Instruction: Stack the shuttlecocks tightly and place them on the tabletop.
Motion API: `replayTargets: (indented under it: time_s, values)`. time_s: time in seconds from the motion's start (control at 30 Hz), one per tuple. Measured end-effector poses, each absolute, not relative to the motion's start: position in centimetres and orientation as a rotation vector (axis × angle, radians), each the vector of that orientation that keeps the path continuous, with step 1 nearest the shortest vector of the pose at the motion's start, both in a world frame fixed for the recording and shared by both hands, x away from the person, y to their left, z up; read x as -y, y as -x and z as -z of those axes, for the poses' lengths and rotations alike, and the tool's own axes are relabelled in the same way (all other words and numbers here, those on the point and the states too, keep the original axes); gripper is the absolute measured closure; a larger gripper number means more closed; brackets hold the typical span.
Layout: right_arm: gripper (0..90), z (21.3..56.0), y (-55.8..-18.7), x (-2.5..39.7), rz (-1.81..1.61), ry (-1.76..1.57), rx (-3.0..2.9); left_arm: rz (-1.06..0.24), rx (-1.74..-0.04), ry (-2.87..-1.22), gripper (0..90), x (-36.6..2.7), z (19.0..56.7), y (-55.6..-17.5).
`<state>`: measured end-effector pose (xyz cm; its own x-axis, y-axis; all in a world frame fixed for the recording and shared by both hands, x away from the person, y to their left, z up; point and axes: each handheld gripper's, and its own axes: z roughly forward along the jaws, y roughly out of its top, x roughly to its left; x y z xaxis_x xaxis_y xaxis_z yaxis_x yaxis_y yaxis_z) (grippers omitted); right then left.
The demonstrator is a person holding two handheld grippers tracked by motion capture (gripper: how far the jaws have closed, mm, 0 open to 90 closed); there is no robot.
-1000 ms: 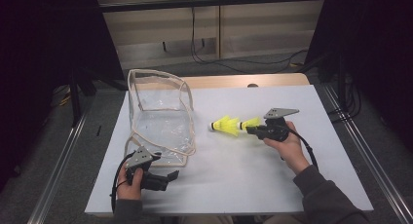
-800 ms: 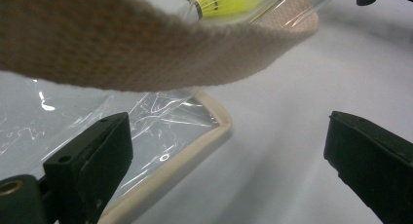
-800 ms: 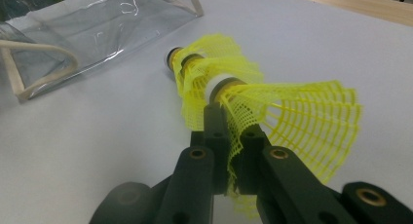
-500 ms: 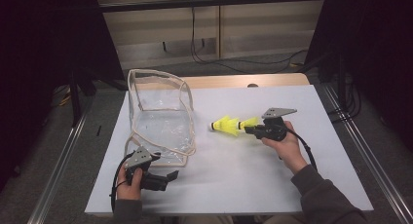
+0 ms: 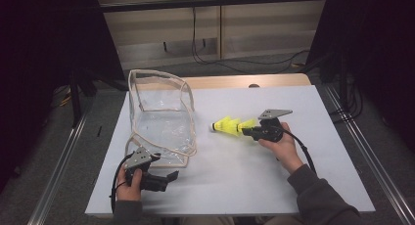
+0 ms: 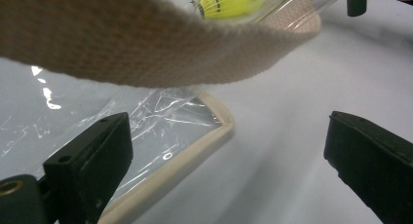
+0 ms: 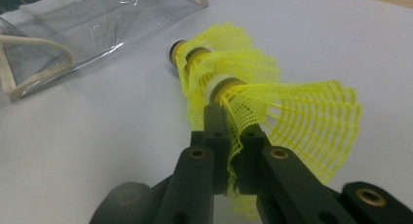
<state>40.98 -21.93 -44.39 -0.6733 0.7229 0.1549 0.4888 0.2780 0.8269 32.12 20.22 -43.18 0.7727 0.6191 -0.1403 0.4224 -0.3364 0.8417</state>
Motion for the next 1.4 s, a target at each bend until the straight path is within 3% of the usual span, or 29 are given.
replayTargets:
  time_s: [1.4]
  values:
    - [86.7, 44.8, -41.8, 20.4, -1.347, -1.166, -2.288, -0.246, -0.788, -1.98, 3.8, -20.1, 43.3, -32.2]
